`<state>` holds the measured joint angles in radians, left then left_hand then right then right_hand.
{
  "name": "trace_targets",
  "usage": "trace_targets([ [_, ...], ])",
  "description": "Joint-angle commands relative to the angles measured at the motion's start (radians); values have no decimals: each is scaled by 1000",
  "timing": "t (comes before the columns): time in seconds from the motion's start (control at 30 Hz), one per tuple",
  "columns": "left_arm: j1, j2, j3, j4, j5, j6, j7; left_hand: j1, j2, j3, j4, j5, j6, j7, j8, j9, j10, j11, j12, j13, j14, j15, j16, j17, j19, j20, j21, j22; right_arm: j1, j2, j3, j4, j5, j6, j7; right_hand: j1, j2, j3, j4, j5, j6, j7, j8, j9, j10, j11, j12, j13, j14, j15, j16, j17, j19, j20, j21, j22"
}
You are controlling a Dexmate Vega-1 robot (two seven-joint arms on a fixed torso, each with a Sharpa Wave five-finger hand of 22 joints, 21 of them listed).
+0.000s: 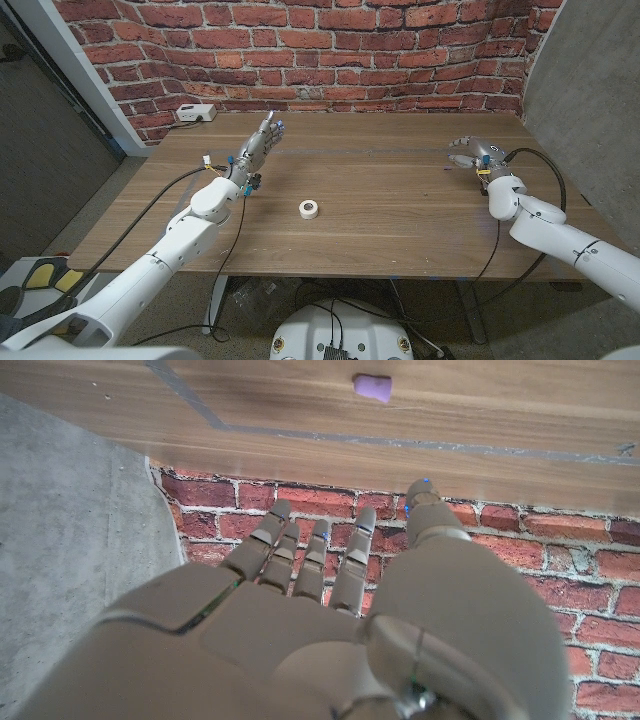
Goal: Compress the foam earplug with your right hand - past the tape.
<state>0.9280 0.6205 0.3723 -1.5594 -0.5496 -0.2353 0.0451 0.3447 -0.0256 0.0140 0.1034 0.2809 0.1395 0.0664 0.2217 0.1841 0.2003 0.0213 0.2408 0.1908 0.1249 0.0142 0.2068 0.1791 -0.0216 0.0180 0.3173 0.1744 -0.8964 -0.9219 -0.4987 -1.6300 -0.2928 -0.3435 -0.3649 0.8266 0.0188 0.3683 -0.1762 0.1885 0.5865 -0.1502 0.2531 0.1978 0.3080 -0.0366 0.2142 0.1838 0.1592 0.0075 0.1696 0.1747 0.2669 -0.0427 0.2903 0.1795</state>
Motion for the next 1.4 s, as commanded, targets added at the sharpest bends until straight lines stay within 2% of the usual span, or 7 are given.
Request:
trace_targets([
  [0.03,8,-1,-1,-12,4,3,12,0,8,-4,-1,-1,11,2,0,1,10,4,-3,2,17,4,1,4,-1,5,-2,3,44,3,-46,24,-10,-53,47,15,-1,-1,7,-1,22,-9,10,4,-5,-6,-5,4,-5,0,7,4,-3,-35,-2,1],
  [0.53,15,2,-2,-18,0,6,12,2,10,-7,-1,-2,23,8,0,1,21,7,-4,2,29,6,1,4,8,-2,-6,3,98,10,-96,34,-25,-112,113,34,-1,-3,8,1,49,-34,13,3,-21,-21,-9,4,-13,1,8,4,-5,-33,-10,2],
  [0.9,18,3,-3,-29,4,10,22,3,12,-9,-1,-3,26,8,-1,1,22,5,-6,2,32,5,0,4,10,-2,-9,3,127,21,-124,61,-24,-119,142,50,3,-4,10,3,94,-48,24,3,-24,-25,-9,3,-12,-1,12,4,-3,-33,-15,2],
  [1.23,23,1,-7,-31,5,5,28,3,13,-11,-1,-3,27,8,-3,1,23,5,-8,2,32,6,-2,4,12,-4,-11,3,147,40,-142,98,-30,-111,127,66,6,-1,7,4,107,-53,25,3,-26,-29,-8,3,-6,-5,14,4,5,-37,-15,2],
  [1.4,24,0,-7,-33,4,6,31,4,14,-11,-1,-3,27,7,-4,1,23,4,-9,2,32,5,-3,4,14,-4,-12,3,151,43,-143,107,-26,-108,122,93,11,5,1,8,117,-60,25,2,-17,-35,-4,2,4,-14,17,3,14,-43,-15,2],
])
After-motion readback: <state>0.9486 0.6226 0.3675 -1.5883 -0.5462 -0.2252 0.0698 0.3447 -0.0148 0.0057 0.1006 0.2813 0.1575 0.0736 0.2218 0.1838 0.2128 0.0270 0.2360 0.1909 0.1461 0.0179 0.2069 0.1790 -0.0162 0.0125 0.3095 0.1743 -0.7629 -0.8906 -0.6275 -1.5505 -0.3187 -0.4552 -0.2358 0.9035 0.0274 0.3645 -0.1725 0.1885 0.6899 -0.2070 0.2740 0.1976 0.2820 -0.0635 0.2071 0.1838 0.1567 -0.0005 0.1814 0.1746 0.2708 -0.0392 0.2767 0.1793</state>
